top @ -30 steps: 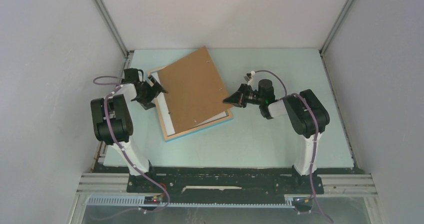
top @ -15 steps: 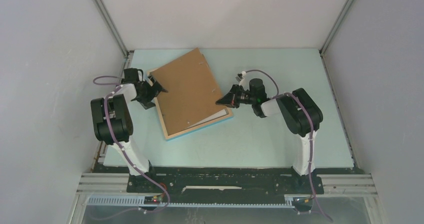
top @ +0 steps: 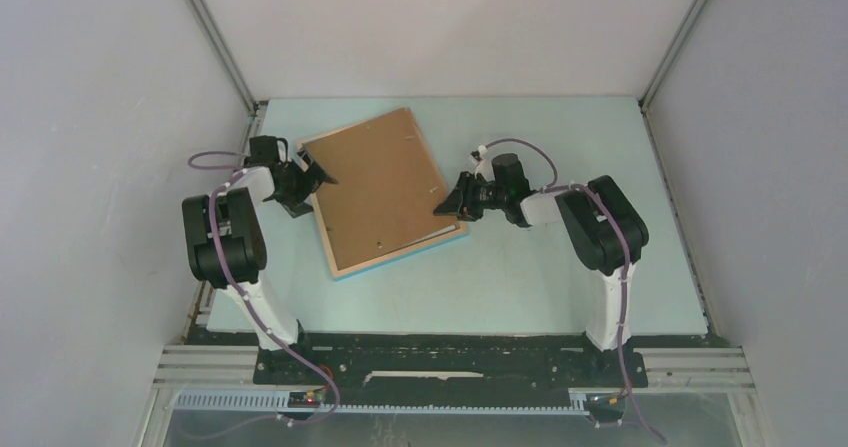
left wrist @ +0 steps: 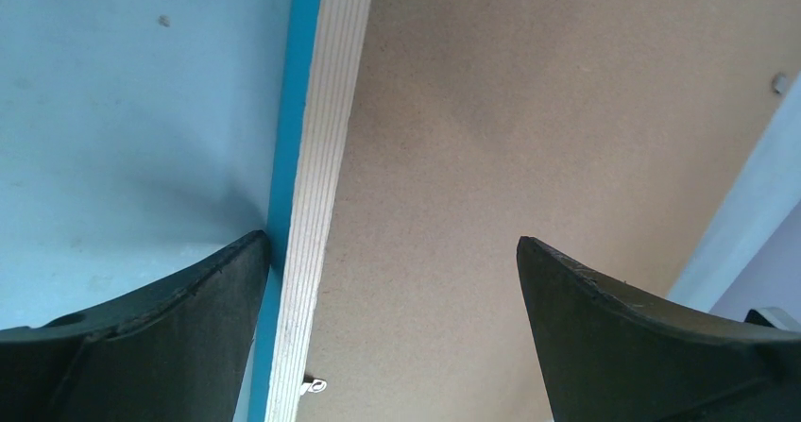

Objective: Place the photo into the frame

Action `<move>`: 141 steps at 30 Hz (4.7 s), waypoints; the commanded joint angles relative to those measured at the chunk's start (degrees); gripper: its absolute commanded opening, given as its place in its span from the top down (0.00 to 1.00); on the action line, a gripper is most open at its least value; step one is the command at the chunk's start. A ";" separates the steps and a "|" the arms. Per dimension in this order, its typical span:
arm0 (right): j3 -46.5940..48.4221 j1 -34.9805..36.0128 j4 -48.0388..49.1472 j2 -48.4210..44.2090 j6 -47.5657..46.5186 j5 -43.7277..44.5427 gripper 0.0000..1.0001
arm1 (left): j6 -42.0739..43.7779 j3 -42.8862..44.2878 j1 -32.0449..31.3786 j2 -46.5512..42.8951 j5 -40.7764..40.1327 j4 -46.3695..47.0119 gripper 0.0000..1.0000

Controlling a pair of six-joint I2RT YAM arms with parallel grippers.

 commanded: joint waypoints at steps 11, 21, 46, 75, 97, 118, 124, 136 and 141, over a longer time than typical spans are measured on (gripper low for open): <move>11.84 5.64 -47.09 -16.12 -28.16 34.29 0.14 | 2.22 5.39 -1.76 -0.82 -1.52 -5.91 0.00; 16.36 2.92 -42.45 -8.59 -26.02 30.07 0.11 | 2.22 5.81 -1.68 -1.12 -1.72 -6.60 0.00; -14.65 7.04 -20.67 -22.99 -0.29 27.08 0.61 | -0.49 4.96 -10.65 2.44 6.50 -2.77 0.00; 14.99 -5.70 -35.73 -10.40 -9.86 45.89 0.12 | 0.31 29.00 -18.62 11.72 -22.16 -14.35 0.11; 20.93 -7.63 -40.94 -2.26 -10.10 44.73 0.14 | -15.56 35.60 -23.91 20.90 -33.06 -22.29 0.42; 23.98 -6.37 -44.49 1.16 -10.58 41.52 0.25 | -17.98 37.82 -23.88 21.83 -34.50 -26.18 0.69; 24.10 -6.12 -43.81 1.02 -11.88 41.11 0.25 | -12.93 42.89 -23.39 22.71 -33.45 -27.85 0.63; 23.70 -6.80 -45.33 0.25 -14.80 38.02 0.20 | 0.55 35.67 -21.26 4.42 -29.63 -32.53 0.08; 23.44 -6.32 -45.23 -0.53 -15.39 40.12 0.22 | -3.74 6.49 -21.12 -12.54 -25.34 -21.93 0.04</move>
